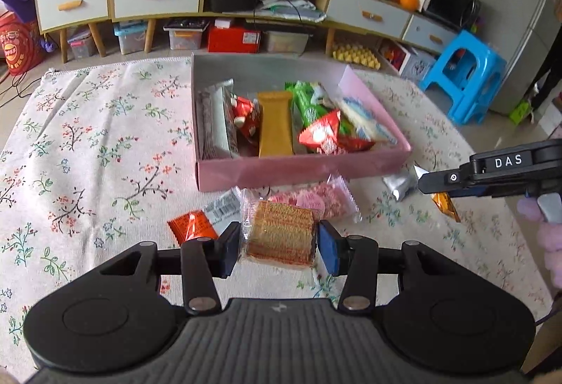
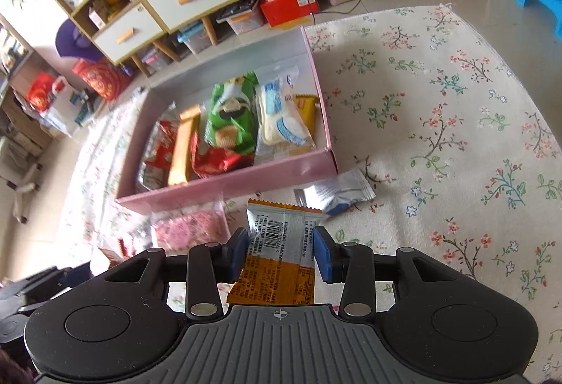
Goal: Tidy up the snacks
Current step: 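Lower both held snacks into the pink box while both tools open to release, then move both open tools back over the remaining snacks, then grasp the yellow-white wrapped cake with the left tool while the right tool grasps the silver packet, then carry both held snacks into the pink box while both tools open to release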
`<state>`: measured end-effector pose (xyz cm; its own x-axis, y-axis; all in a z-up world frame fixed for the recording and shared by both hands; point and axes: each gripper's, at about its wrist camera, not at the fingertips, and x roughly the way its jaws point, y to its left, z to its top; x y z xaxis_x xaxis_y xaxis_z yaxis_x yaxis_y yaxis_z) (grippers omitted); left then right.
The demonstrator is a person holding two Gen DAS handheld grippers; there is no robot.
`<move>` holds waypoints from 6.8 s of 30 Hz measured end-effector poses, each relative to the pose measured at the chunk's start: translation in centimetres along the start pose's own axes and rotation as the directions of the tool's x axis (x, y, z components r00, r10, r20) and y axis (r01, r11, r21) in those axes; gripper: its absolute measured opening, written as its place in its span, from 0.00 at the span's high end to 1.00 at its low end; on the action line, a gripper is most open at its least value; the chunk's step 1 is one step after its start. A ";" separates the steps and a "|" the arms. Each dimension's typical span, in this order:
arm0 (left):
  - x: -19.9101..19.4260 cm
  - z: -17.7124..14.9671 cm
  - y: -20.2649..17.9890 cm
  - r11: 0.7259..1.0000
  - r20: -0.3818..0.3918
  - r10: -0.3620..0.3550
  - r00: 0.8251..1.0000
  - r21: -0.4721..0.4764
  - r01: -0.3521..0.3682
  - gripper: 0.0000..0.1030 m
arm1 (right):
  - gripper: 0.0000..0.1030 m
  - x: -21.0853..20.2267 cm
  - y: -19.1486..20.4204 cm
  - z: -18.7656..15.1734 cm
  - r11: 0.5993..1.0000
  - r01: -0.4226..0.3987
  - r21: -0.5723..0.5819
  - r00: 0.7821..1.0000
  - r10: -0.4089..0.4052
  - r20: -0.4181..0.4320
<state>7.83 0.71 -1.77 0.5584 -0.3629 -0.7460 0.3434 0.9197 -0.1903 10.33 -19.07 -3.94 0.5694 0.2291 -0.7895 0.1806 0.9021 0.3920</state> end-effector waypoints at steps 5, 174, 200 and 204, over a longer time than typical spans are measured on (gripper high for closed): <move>0.2 1.0 0.4 1.000 0.054 -0.002 0.999 -0.030 0.003 0.58 | 0.63 -0.7 -0.5 1.0 0.997 -0.054 0.049 0.998 0.052 0.042; 3.8 -2.6 -5.6 0.978 -0.094 0.112 0.989 0.184 -0.093 0.57 | 0.53 4.9 0.9 -1.6 0.904 0.197 -0.380 0.980 -0.176 0.090; 0.4 0.9 -5.4 0.998 0.016 -0.010 1.000 0.055 0.009 0.59 | 0.53 -2.1 0.6 0.2 0.977 0.055 -0.204 0.994 -0.033 0.107; 0.6 1.9 -4.6 1.000 0.045 -0.014 0.999 0.014 0.013 0.59 | 0.53 -2.2 -0.3 0.8 0.988 0.032 -0.152 0.993 -0.015 0.114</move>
<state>8.00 -4.00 -0.18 0.5870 -0.3818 -0.7139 0.3616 0.9126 -0.1908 9.63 -20.15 -1.95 0.6540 0.1724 -0.7366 0.0751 0.9541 0.2899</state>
